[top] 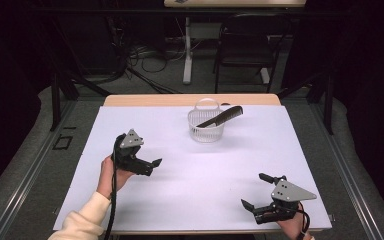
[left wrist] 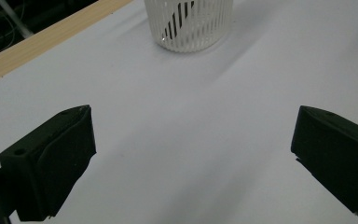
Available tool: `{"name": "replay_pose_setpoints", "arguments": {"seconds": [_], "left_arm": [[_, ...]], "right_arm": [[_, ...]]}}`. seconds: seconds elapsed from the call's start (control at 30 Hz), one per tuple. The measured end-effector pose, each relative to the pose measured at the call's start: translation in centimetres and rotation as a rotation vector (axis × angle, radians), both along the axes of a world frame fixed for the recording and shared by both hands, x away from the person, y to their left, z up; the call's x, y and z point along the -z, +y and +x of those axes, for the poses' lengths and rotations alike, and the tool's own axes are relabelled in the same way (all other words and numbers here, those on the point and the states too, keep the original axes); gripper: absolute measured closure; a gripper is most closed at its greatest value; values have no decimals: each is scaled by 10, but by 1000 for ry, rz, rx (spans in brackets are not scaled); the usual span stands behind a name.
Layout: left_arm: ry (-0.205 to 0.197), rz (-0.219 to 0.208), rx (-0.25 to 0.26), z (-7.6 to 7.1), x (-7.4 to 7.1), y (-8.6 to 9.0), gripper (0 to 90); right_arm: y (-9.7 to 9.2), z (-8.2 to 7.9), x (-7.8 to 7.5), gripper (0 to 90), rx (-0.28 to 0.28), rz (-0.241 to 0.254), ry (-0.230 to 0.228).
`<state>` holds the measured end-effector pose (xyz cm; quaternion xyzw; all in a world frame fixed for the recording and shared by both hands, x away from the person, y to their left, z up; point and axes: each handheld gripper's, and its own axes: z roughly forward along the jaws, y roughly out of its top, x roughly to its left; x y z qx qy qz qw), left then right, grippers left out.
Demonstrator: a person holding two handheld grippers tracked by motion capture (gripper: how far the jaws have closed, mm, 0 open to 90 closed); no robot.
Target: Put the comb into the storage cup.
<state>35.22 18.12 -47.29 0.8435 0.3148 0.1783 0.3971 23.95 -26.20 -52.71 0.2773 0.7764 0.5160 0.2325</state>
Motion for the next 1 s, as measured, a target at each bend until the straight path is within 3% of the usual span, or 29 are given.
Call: {"name": "replay_pose_setpoints", "arguments": {"seconds": [0.73, 1.0], "left_arm": [[0, -28, -43, -39, 13, 28, 0], [5, -56, -70, -51, 20, 41, 0]], "right_arm": [[0, 0, 0, 5, 1, 0, 0], [0, 0, 0, 5, 2, 1, 2]]}}
